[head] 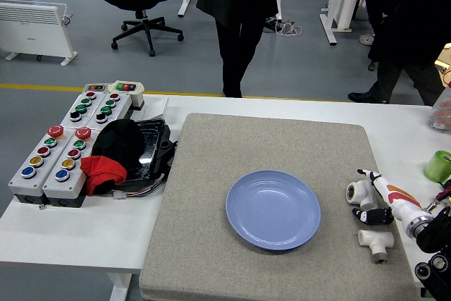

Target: Pick pipe place plate twice

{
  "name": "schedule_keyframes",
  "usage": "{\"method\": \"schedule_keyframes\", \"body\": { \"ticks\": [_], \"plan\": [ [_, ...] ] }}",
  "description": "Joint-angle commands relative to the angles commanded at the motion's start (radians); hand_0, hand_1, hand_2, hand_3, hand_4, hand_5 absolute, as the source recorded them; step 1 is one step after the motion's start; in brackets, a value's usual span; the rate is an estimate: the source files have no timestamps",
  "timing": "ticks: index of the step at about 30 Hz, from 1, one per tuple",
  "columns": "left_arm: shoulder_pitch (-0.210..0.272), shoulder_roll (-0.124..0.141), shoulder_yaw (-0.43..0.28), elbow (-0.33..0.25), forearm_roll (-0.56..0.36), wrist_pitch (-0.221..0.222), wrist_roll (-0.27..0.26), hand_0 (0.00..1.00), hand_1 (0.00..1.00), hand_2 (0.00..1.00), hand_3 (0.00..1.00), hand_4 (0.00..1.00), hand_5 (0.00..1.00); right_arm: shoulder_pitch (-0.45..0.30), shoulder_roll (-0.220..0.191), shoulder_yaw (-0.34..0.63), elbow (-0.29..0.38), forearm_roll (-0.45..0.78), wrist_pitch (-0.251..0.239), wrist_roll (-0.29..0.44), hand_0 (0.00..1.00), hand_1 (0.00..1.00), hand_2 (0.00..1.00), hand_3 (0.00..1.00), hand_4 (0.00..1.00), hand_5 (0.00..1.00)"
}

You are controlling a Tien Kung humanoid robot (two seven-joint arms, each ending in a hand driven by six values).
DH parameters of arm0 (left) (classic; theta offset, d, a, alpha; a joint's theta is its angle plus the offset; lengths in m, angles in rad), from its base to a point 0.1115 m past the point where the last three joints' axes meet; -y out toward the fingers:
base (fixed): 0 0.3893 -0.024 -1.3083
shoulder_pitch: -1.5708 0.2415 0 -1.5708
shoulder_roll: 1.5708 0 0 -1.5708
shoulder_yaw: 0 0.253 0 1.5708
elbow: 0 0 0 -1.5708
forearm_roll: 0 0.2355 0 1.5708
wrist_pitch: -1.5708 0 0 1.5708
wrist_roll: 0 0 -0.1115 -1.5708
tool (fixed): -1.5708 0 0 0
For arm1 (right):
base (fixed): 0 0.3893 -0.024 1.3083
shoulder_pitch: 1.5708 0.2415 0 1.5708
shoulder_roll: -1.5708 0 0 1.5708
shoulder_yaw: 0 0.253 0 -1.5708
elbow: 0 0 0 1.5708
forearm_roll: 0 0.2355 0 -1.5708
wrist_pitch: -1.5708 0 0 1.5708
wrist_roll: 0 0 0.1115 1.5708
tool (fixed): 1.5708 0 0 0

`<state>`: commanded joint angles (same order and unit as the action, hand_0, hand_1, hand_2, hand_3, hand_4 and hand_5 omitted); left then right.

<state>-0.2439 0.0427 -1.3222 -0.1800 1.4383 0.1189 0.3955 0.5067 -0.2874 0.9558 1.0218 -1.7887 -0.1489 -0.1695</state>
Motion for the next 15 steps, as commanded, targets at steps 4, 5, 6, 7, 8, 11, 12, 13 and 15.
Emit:
{"method": "schedule_keyframes", "body": {
  "ticks": [4,5,6,7,8,11,12,13,15],
  "plan": [
    [0.001,0.000,0.000,0.000,0.000,0.000,0.000,0.721,0.745,0.702,0.648,0.395,0.998,0.001,0.000,-0.004,-0.003,-0.004,-0.005,0.002,0.524,0.604,0.669,0.741,0.544,0.185],
    [0.001,0.000,0.000,0.000,0.000,0.000,0.000,0.721,0.745,0.702,0.648,0.395,0.998,0.001,0.001,-0.006,-0.006,-0.007,-0.009,0.004,0.524,0.604,0.669,0.741,0.544,0.185],
    [0.001,0.000,0.000,0.000,0.001,0.000,0.000,0.721,0.745,0.702,0.648,0.395,0.998,0.001,0.001,-0.008,-0.007,-0.009,-0.011,0.005,0.524,0.604,0.669,0.741,0.544,0.185],
    [0.001,0.000,0.000,0.000,0.001,0.000,0.000,0.721,0.745,0.702,0.648,0.395,0.998,0.001,0.001,-0.009,-0.008,-0.010,-0.012,0.005,0.524,0.604,0.669,0.741,0.544,0.185],
    [0.001,0.000,0.001,0.000,0.001,0.000,-0.001,0.721,0.746,0.701,0.646,0.396,0.998,0.001,0.001,-0.010,-0.009,-0.012,-0.015,0.006,0.437,0.542,0.614,0.717,0.527,0.188],
    [0.001,0.001,0.001,0.000,-0.001,0.000,-0.001,0.721,0.746,0.701,0.646,0.396,0.998,0.000,0.002,-0.012,-0.010,-0.016,-0.019,0.008,0.437,0.542,0.614,0.717,0.527,0.188],
    [0.000,0.001,0.001,0.000,-0.001,0.000,-0.001,0.721,0.746,0.701,0.646,0.396,0.998,0.000,0.002,-0.012,-0.009,-0.015,-0.020,0.010,0.437,0.542,0.614,0.717,0.527,0.188],
    [-0.001,0.001,0.002,0.000,-0.002,0.000,-0.001,0.721,0.746,0.701,0.646,0.396,0.998,0.000,0.002,-0.010,-0.007,-0.018,-0.023,0.012,0.437,0.542,0.614,0.717,0.527,0.188],
    [-0.002,0.001,0.002,0.000,-0.003,0.000,-0.002,0.721,0.746,0.701,0.646,0.396,0.998,-0.001,0.002,-0.008,-0.004,-0.020,-0.028,0.016,0.392,0.509,0.589,0.703,0.512,0.183]
  ]
}}
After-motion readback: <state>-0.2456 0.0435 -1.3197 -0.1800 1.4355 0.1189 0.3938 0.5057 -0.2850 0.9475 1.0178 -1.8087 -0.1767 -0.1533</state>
